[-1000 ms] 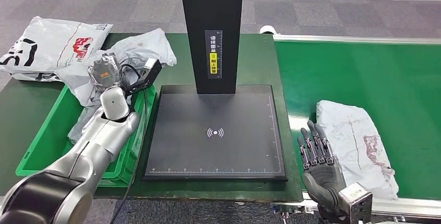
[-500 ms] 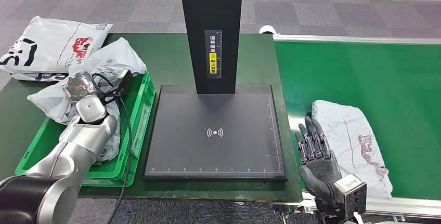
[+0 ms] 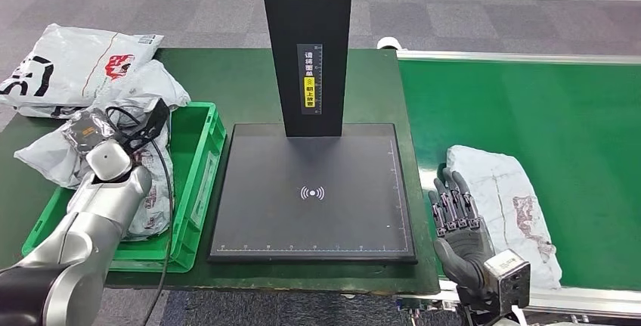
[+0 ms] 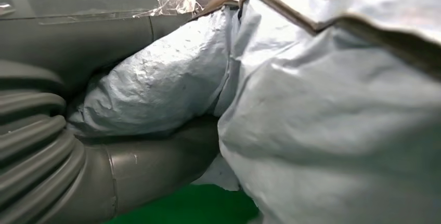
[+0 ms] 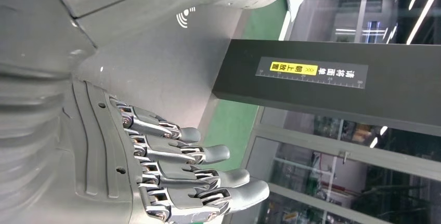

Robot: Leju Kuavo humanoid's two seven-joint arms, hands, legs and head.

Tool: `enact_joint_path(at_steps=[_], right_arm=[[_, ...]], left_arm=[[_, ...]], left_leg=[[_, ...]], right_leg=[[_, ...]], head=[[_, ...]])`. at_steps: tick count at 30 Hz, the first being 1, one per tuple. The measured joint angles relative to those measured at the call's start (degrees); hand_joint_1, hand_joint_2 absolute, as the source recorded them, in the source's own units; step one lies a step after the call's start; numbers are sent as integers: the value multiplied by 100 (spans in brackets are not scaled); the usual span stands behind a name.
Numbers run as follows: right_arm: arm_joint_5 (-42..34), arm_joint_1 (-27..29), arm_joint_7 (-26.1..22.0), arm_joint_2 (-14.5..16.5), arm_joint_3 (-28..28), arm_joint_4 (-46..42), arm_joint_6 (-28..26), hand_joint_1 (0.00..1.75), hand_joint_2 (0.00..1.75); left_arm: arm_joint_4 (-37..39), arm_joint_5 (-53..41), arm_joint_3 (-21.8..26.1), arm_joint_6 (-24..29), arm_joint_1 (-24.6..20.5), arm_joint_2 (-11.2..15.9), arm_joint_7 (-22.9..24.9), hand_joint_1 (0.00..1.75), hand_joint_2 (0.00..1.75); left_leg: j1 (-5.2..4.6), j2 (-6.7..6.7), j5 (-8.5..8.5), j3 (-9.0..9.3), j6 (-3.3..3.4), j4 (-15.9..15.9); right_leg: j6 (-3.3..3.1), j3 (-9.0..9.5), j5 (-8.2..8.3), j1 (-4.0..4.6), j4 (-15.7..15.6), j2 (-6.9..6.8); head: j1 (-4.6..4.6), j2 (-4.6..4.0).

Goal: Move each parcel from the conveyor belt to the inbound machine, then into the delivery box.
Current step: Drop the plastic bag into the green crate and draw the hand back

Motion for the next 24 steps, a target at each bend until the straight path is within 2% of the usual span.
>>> enact_joint_path(at_steps=[1,5,9,20,24], right_arm=[[0,3,0,0,0,0,-3,0,175],[-2,33,-10,0,0,0,-9,0,175],[-1,77,-40,5,0,0,-4,0,175],[-144,256,-56,11,0,-57,-125,0,175],[-149,261,3,11,0,-85,-178,0,175]], left_arm=[[-225,-1,37,-58,99,2,0,172,175],[-1183,-3,93,-243,542,-31,1,0,175],[-1937,-4,92,-243,850,-206,-2,0,0],[-3182,-8,2,-243,1221,-854,-400,0,0],[-3703,-8,-185,-416,1505,-883,-81,0,0]], left_leg=[[0,0,0,0,-1,0],[1,1,-2,0,-3,0],[0,-2,-3,-2,-3,2],[-1,1,-6,-1,-4,2],[-1,4,-9,-1,-9,1]], right_leg=[[-1,-1,-1,0,0,0],[-3,-3,-2,1,-1,0],[-2,-3,-2,-1,-3,-3],[-2,-3,-1,-1,-4,0],[-3,-4,-2,1,-2,2]], head=[[-1,0],[0,0],[0,0],[0,0],[0,0]])
